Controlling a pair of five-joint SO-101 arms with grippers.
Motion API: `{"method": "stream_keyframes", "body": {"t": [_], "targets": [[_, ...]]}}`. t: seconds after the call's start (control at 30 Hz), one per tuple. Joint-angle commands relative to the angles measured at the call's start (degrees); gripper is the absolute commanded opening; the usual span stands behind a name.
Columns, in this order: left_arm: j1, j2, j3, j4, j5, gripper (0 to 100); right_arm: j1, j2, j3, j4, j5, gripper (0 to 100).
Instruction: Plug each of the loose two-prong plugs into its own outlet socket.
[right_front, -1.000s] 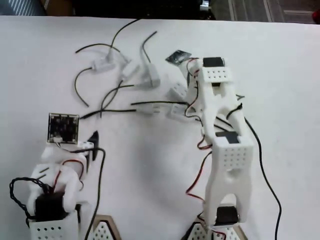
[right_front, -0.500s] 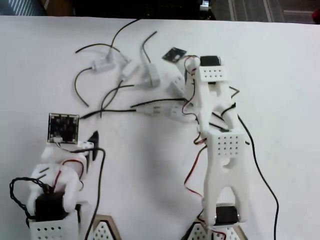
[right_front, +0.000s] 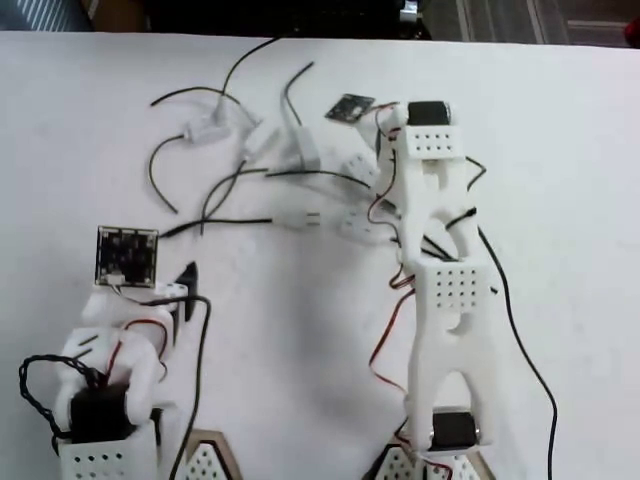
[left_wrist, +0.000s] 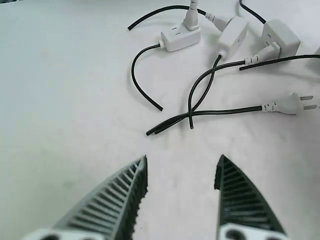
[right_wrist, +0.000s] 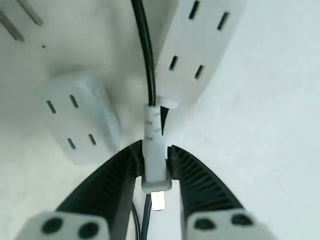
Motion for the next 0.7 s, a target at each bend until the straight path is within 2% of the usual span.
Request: {"method": "stream_keyframes", "body": {"t": [0.0,0.2,0.47,0.67], "targets": [[-0.31,-0.66,0.09,-0.88,-0.53,23,1.1,-1.45,-3.78,0.57,-1.76,1.7],[-0.22,-0.66,0.09,-0.88,-0.53,23,1.27,-10.86,4.92,0.75,-3.96,1.7],[-0.22,-0.66,0.09,-0.97,-0.35,23,-2.15,-37.14,38.77,0.48,-4.84,1.7],[-0.13,-0.66,0.09,-0.97,-0.35,23,-5.32,-50.59,60.66,-1.89,-5.1,1.7]]}}
